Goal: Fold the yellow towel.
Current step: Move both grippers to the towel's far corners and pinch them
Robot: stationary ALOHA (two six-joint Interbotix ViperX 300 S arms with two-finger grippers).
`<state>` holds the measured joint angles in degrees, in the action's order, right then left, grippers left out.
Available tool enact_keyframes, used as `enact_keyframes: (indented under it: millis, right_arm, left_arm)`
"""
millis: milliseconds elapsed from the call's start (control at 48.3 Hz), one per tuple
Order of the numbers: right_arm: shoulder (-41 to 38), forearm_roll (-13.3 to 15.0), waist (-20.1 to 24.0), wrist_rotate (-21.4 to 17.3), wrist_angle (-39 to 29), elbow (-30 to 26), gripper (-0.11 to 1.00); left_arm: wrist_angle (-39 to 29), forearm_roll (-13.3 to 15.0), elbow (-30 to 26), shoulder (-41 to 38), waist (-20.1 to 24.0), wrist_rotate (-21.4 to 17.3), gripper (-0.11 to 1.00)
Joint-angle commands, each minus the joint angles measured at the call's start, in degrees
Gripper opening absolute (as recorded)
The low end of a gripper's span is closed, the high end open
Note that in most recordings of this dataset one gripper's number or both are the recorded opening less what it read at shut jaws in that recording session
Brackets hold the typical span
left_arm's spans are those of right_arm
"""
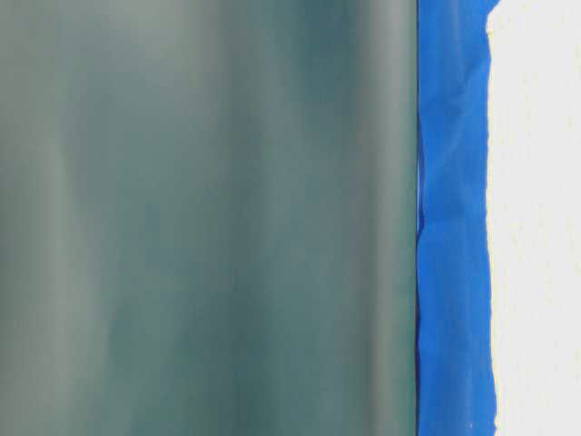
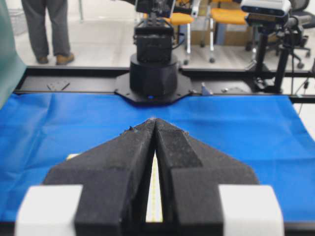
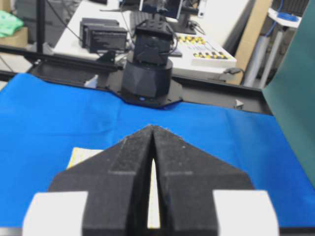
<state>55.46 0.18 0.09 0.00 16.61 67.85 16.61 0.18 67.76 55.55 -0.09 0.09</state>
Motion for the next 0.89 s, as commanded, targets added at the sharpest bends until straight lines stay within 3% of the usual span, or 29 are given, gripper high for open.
enact_keyframes:
  millis: [0,166,352,642,745,869]
  right_arm:
    - [-0.79,-0.26,-0.18,-0.79,0.0,-1.67,0.0]
    - [-2.46,-0.62,-2.29,-1.05,-6.68,-3.69,0.0]
    - [-5.71,-3.25,-8.17,-1.76,-11.87,-4.57,0.0]
    - [-14.85,-4.22,-18.02,-4.22,-14.68,-4.31,0.01]
    - [-19.34,-4.22,-20.3,-4.39,-15.56,-4.66,0.11]
    - [-25.22,-4.13,-22.85,-4.31,-14.68,-4.83,0.45]
  left_arm:
    - [-0.18,1.93,-0.7,-0.44,0.35,-0.62,0.0]
    - [-0.79,1.93,-0.7,-1.41,1.23,-1.49,0.0]
    - [-1.85,1.93,-0.26,-4.48,3.87,-3.78,0.0]
    - [-1.58,2.11,0.0,-14.5,11.78,-4.75,0.02]
    - [-0.88,2.2,0.0,-18.02,13.89,-4.66,0.22]
    - [-0.7,2.2,-0.18,-23.2,16.26,-4.83,0.61]
